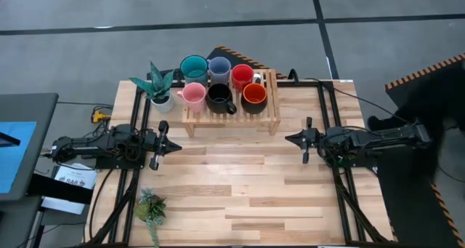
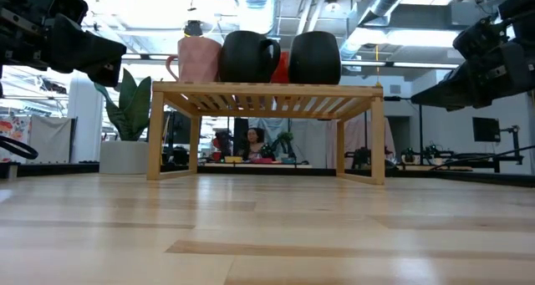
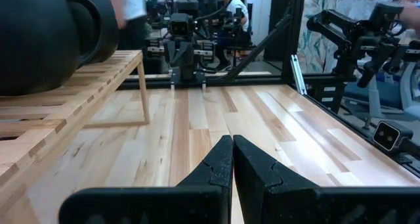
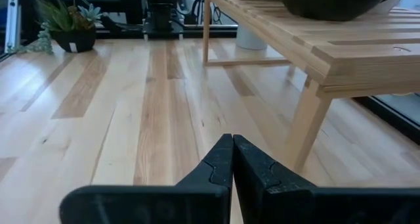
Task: Place coffee mugs
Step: Return to Home Position
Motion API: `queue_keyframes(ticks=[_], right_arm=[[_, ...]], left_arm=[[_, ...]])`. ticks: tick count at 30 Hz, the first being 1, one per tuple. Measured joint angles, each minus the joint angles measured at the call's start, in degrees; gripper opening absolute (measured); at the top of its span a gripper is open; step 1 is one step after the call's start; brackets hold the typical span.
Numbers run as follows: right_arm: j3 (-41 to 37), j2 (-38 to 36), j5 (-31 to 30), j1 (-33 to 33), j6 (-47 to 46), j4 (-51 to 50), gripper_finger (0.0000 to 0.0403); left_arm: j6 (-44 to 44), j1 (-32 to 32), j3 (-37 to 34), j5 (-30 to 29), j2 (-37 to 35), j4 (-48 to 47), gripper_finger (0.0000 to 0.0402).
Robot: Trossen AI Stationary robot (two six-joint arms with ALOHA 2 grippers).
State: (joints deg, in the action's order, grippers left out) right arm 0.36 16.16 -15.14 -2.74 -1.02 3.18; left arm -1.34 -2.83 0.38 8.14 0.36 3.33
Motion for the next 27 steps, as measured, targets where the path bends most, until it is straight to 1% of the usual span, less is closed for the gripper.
queue_keyframes(ticks=[9, 12, 15, 19, 20, 23, 27], right_arm=[[0.0, -0.5, 0.0, -0.1, 0.0, -0.2, 0.0039], [0.0, -4.6, 0.0, -0.7, 0.0, -0.2, 0.0039], [0.0, -9.1, 0.2, -0.9, 0.0, -0.2, 0.0039], [0.0, -16.2, 0.2, 0.0, 0.0, -0.1, 0.004], [0.0, -16.1, 0.1, 0.3, 0.0, 1.3, 0.004], [0.0, -16.0, 0.0, 0.8, 0.0, 4.6, 0.004], [0.0, -16.0, 0.0, 0.8, 0.0, 4.4, 0.004]], left_arm=[[0.0, 0.0, 0.0, -0.3, -0.1, 0.0, 0.0], [0.0, 0.0, 0.0, -1.1, -0.1, -0.1, 0.0], [0.0, 0.0, 0.0, -3.1, -0.1, -0.6, 0.0], [0.0, 0.0, 0.0, -8.7, -0.1, -1.8, 0.0], [0.1, -0.1, 0.0, -9.6, -0.1, -1.8, 0.0], [0.0, -0.4, 0.0, -9.0, -0.2, -1.8, 0.0], [0.0, -0.4, 0.0, -9.0, -0.2, -1.8, 0.0]])
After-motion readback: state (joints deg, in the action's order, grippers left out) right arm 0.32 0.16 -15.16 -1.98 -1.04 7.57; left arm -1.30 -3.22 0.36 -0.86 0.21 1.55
